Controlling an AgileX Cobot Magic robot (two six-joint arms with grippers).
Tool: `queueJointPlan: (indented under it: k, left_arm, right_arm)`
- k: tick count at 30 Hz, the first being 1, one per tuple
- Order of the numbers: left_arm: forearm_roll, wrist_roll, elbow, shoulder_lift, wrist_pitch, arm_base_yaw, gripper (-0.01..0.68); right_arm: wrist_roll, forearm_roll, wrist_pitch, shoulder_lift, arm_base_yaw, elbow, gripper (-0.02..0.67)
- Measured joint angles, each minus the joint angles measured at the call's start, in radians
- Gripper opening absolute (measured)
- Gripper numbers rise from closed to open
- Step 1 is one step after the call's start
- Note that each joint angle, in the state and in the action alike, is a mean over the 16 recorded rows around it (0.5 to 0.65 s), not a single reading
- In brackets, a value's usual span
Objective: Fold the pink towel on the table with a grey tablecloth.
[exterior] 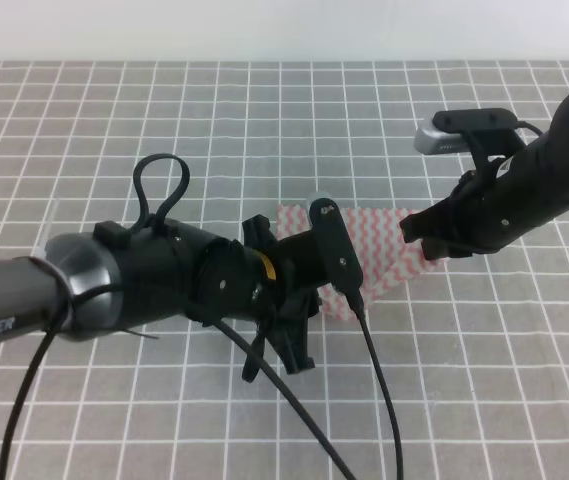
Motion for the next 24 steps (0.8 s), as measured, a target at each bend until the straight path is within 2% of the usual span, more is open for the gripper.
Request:
queueJointPlan:
  k: [24]
  left_arm:
    - [0.044,-0.08,-0.065,0.031,-0.007,0.067,-0.002]
  right_arm:
    - [0.004,-0.051,0.059,0.001,0.0,0.001,-0.016]
